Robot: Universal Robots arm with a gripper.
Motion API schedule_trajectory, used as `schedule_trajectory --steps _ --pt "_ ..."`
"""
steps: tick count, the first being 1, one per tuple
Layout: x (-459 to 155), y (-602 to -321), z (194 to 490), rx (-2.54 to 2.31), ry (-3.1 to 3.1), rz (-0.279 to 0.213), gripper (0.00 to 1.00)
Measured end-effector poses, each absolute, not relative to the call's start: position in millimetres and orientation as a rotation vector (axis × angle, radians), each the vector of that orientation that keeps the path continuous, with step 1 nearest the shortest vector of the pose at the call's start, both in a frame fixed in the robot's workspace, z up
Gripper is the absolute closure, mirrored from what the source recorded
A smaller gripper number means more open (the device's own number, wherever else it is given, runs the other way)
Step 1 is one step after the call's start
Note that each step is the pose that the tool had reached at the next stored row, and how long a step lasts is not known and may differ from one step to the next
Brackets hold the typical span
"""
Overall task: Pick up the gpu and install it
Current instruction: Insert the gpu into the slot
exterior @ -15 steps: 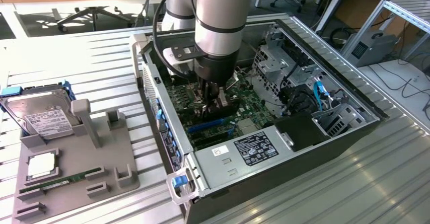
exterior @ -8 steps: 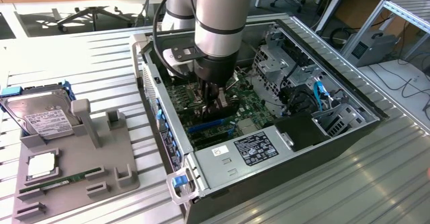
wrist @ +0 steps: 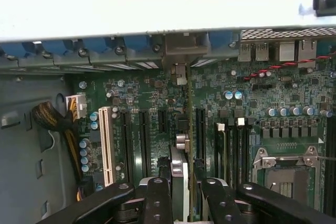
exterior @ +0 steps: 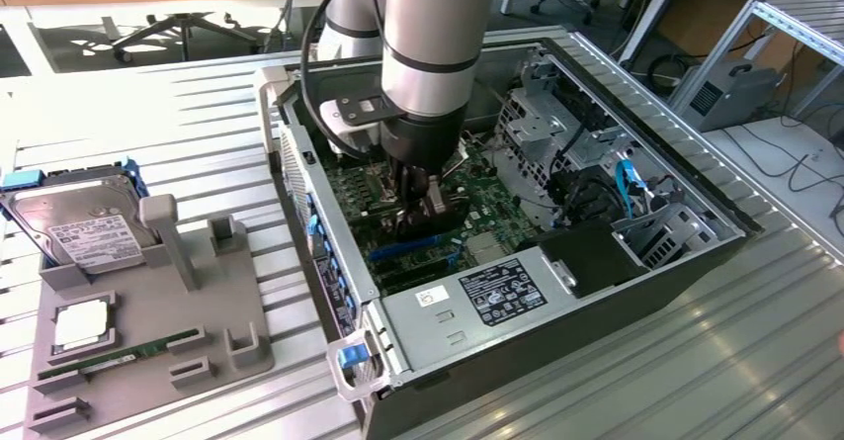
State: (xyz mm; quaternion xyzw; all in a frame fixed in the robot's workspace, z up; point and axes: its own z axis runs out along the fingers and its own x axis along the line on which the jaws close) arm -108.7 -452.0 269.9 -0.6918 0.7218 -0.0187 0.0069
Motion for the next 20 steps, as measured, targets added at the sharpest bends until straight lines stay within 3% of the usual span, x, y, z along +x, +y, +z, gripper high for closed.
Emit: schedule_trajectory --steps 16,20 --pt "-108.8 -452.0 262.7 -2.164 2.258 -0.058 0.73" --pt "-108.7 -452.0 262.3 -2.173 2.267 -0.039 0.73"
